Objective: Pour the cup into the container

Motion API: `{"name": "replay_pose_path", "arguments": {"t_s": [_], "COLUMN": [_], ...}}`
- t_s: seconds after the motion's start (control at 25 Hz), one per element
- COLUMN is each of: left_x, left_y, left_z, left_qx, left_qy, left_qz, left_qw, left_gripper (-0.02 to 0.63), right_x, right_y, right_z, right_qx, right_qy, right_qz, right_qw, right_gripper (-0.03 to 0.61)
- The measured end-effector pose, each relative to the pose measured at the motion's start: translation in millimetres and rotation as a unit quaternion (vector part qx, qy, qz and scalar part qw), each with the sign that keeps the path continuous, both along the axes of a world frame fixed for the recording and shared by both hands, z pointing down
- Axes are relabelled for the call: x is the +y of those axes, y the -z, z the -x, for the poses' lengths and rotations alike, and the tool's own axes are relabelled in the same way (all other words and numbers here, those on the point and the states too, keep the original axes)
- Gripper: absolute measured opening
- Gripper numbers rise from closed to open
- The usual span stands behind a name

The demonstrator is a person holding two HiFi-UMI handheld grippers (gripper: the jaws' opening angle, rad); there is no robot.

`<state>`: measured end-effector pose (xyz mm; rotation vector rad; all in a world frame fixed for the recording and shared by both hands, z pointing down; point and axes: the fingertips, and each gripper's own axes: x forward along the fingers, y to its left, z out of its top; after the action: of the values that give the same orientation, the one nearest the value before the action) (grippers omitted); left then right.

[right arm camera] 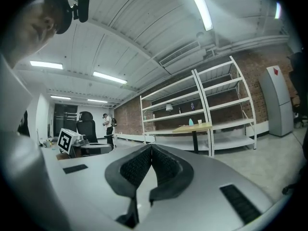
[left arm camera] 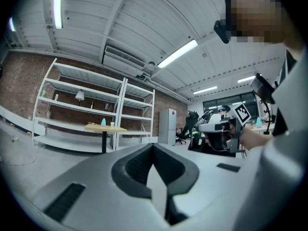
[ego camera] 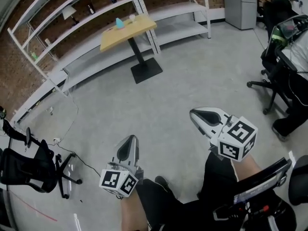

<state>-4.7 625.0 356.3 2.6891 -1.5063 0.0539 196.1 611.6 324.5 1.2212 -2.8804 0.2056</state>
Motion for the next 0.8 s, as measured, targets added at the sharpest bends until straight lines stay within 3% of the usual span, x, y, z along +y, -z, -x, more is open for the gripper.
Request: {"name": "replay_pose_path", "arguments": {"t_s": [0.48, 0.8], "left_x": [-58.0, -136.0], "left_y": [33.5, 34.9], "left_z": [6.2, 6.3], "left_qx": [-0.028, -0.023], "left_qy": [-0.033, -0.058], "left_qz": [-0.034, -0.032], "left_qw": [0.9985, 0.9976], "left_gripper": [0.002, 0.002], "right_x": [-64.7, -128.9], "right_y": [37.3, 31.0], "right_z": [11.9, 13.1], "right_qx": [0.002, -0.019], "right_qy": [-0.011, -0.029], "right_qz": [-0.039, -0.029], "right_qw": [0.999, 0.999], "right_gripper": [0.002, 0.002]}}
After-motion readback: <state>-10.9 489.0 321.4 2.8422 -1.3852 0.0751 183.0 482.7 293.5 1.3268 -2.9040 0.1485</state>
